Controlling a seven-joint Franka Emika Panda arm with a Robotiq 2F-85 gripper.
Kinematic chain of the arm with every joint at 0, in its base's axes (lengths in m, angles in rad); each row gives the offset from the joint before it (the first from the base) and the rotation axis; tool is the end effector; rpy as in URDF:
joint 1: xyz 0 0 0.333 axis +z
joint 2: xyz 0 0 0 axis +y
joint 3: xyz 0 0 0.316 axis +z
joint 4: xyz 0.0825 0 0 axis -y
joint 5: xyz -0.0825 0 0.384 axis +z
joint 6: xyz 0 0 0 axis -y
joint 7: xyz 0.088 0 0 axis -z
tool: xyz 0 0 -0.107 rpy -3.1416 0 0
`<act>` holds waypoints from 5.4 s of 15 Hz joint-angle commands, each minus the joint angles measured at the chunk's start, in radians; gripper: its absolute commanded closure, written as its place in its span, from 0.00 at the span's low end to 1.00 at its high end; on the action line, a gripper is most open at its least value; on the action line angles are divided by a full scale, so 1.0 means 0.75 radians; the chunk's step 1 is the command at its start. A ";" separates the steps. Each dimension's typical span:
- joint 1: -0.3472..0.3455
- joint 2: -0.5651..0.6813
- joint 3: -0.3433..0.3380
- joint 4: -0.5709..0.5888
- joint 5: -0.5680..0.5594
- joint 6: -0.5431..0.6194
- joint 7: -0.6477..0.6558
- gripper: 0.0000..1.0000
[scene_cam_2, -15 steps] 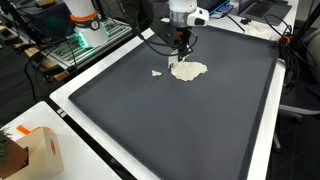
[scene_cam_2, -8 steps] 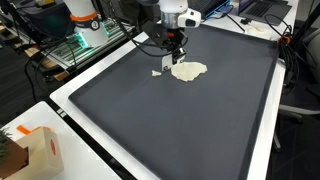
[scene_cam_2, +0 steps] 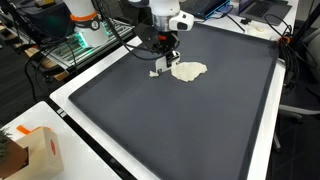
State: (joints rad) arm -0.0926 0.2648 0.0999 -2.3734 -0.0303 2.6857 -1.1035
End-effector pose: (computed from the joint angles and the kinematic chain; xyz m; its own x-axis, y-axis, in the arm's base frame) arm 0.5129 0.0059 0.2178 0.4226 0.9057 0.0324 0.9050 -0.4237 0.0388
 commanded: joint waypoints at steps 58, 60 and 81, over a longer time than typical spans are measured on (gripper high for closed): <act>0.226 -0.330 -0.014 0.183 -0.343 -0.561 1.745 0.99; 0.225 -0.338 -0.015 0.187 -0.352 -0.552 1.768 0.99; 0.289 -0.076 -0.074 0.432 -0.662 -0.750 2.559 0.99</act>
State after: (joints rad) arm 0.0906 0.1513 0.0709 -2.1057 -0.4859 2.1976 0.7041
